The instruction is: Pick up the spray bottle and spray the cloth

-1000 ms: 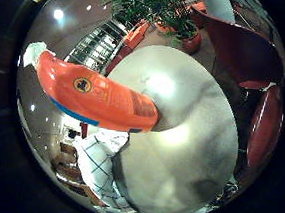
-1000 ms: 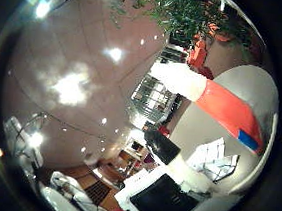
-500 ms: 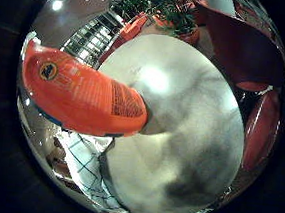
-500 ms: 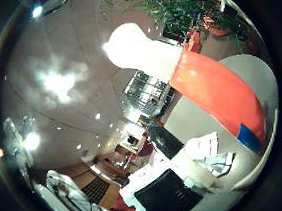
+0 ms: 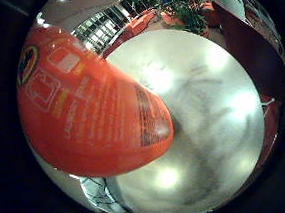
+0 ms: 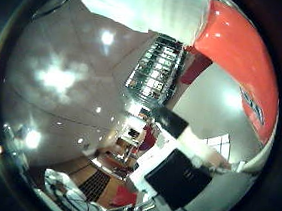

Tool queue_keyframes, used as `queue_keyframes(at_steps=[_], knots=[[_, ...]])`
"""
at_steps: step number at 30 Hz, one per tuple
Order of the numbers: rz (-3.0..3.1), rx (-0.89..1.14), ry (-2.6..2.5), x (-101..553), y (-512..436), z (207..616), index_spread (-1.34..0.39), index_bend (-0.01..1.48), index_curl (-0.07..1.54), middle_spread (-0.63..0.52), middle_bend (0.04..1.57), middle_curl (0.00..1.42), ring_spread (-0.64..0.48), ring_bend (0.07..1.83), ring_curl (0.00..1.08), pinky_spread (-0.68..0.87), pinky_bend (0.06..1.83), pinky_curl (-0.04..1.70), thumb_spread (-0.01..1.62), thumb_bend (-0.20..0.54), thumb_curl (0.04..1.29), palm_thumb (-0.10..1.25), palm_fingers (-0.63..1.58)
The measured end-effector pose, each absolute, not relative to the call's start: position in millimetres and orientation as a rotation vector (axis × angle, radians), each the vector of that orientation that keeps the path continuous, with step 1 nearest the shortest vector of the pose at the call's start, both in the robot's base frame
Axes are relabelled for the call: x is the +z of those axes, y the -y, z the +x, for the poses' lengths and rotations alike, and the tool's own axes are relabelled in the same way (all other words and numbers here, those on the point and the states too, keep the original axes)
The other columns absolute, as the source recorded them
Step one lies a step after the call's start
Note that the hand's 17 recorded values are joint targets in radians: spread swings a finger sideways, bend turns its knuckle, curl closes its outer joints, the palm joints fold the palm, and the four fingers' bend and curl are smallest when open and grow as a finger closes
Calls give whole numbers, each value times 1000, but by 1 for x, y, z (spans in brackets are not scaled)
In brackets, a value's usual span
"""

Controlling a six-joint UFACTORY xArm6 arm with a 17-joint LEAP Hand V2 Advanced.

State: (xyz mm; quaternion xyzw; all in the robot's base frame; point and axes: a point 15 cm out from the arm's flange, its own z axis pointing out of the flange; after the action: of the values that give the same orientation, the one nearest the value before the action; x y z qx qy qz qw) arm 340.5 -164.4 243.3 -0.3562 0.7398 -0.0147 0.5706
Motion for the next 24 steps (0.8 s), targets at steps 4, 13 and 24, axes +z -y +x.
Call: queue_keyframes(at_steps=[4,13,24], knots=[[-810,26,-1718,241,149,351,-325,286,401,-171,700,509,-198,995,394,-238,817,276,1087,23,416,973,1200],[-807,103,-1666,244,129,358,-248,917,659,-136,1104,621,-184,1254,506,-310,1166,462,1171,-8,425,1027,1376],[-897,173,-1590,286,113,360,-188,1158,704,-96,1329,656,-161,1462,597,-171,1344,710,1072,-13,556,1066,1192]])
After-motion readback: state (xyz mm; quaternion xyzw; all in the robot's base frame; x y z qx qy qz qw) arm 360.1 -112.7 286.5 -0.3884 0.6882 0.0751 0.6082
